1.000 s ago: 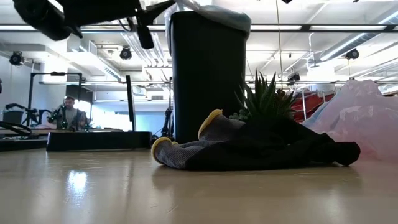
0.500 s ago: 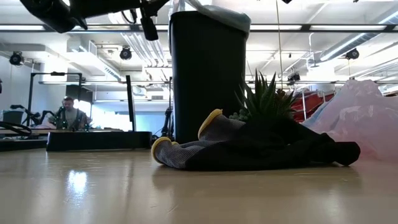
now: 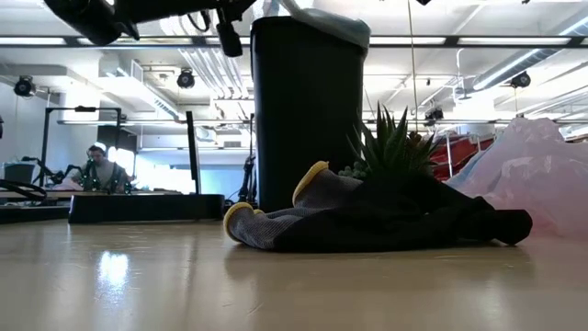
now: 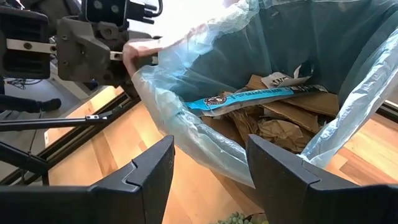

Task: Place trash/remove bag and relplace
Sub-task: Remove trash bag from trash bin

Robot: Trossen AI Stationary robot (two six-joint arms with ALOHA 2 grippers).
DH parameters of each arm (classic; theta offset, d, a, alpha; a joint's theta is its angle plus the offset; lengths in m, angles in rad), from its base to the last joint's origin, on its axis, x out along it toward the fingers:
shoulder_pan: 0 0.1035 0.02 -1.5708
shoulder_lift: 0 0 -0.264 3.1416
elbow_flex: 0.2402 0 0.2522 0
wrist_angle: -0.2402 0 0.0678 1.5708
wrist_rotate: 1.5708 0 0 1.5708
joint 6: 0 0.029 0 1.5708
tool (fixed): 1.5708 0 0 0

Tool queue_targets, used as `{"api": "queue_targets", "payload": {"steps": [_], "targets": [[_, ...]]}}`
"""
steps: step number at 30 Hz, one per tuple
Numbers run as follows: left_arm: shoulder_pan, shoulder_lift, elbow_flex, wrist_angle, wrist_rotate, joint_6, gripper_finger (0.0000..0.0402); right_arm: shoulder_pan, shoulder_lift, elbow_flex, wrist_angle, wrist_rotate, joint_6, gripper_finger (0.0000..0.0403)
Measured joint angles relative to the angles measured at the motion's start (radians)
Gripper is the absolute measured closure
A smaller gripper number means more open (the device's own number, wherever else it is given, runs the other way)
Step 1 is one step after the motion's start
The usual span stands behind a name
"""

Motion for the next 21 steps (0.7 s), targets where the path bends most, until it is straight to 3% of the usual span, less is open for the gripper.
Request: {"api": "queue_targets", "payload": {"steps": [21], "targets": [[0.000,-0.054,0.096,0.102,0.030,0.029,0.0301,0.002,-0.032,-0.001,-0.001,0.001,-0.001,0.0217]]}}
